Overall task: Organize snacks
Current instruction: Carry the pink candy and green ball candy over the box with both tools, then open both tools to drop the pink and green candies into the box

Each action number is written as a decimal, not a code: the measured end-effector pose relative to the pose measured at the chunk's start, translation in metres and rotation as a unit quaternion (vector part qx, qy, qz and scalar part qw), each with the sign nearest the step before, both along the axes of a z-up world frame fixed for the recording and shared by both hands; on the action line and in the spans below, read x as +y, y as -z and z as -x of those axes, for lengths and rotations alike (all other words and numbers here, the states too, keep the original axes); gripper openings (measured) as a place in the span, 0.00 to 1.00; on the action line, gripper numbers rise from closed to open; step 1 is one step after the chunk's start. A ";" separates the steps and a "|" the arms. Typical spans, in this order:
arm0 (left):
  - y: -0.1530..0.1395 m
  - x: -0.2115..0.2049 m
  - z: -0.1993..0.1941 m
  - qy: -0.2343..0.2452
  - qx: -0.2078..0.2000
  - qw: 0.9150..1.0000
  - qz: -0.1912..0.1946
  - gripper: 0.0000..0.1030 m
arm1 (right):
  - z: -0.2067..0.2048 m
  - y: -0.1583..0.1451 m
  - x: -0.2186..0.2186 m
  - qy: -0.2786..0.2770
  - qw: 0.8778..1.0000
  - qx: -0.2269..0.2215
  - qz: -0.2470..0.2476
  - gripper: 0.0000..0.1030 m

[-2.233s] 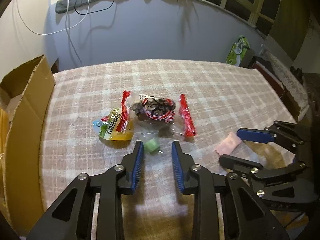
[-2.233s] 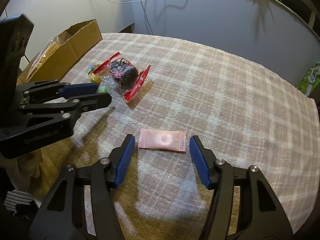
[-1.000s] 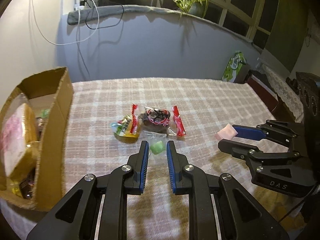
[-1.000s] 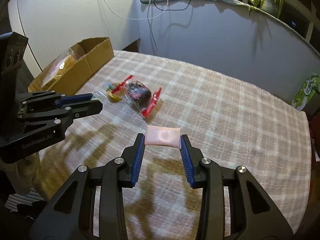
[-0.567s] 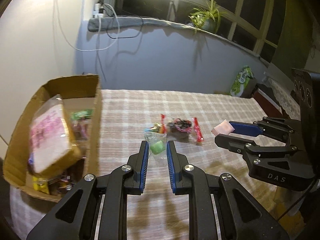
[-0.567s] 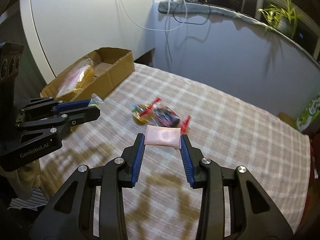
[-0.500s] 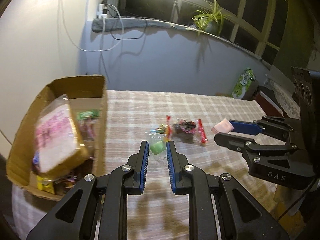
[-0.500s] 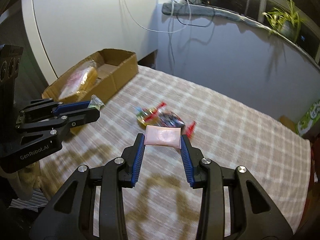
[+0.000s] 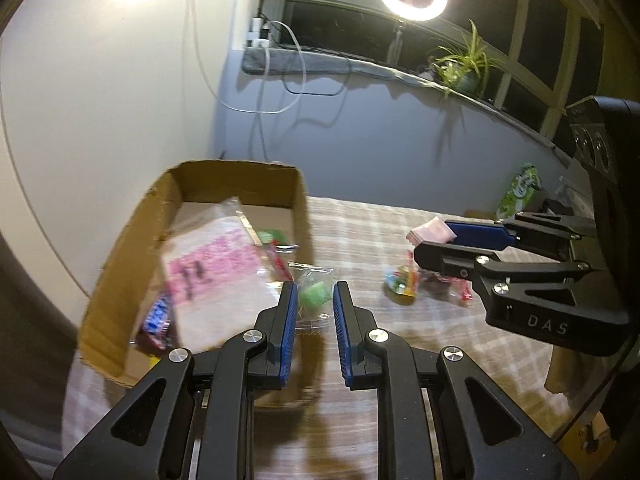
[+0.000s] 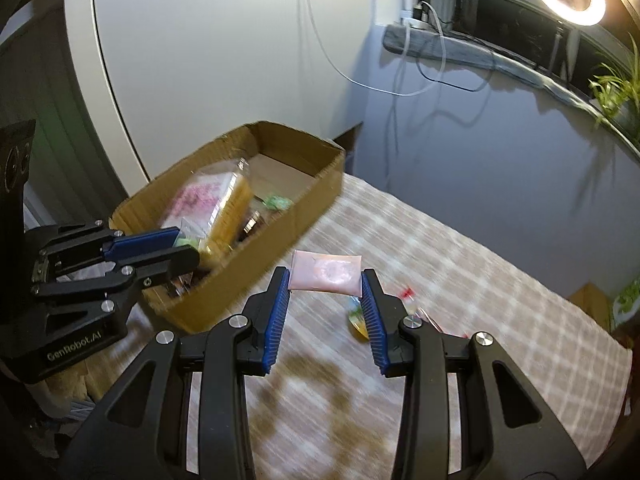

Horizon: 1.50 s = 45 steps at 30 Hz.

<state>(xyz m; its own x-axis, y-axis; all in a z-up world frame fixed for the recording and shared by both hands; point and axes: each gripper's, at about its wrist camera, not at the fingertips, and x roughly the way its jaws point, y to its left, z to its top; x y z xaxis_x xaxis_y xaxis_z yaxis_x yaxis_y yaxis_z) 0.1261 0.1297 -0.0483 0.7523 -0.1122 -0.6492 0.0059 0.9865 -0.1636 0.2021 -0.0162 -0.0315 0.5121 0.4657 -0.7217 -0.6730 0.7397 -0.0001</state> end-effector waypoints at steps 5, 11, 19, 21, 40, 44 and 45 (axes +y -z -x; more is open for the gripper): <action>0.002 0.020 0.000 -0.016 -0.001 1.000 0.002 0.16 | -0.009 0.001 0.027 -0.016 1.000 0.007 -0.003 0.36; 0.005 0.042 -0.003 -0.037 0.001 0.999 0.001 0.16 | -0.018 0.002 0.054 -0.033 0.999 0.009 0.001 0.36; 0.012 0.065 -0.006 -0.060 0.008 0.998 0.003 0.16 | -0.038 0.009 0.084 -0.045 0.999 0.014 0.004 0.37; 0.012 0.068 -0.007 -0.064 0.008 0.998 0.004 0.16 | -0.041 0.010 0.089 -0.047 0.999 0.015 0.005 0.37; 0.013 0.077 -0.010 -0.086 0.007 0.996 -0.001 0.48 | -0.053 0.014 0.104 -0.051 0.999 0.011 0.001 0.67; 0.011 0.076 -0.009 -0.088 0.002 0.996 -0.001 0.53 | -0.054 0.013 0.102 -0.048 0.999 0.011 -0.001 0.71; 0.010 0.075 -0.009 -0.088 0.001 0.996 -0.003 0.53 | -0.054 0.012 0.102 -0.046 0.999 0.011 -0.002 0.76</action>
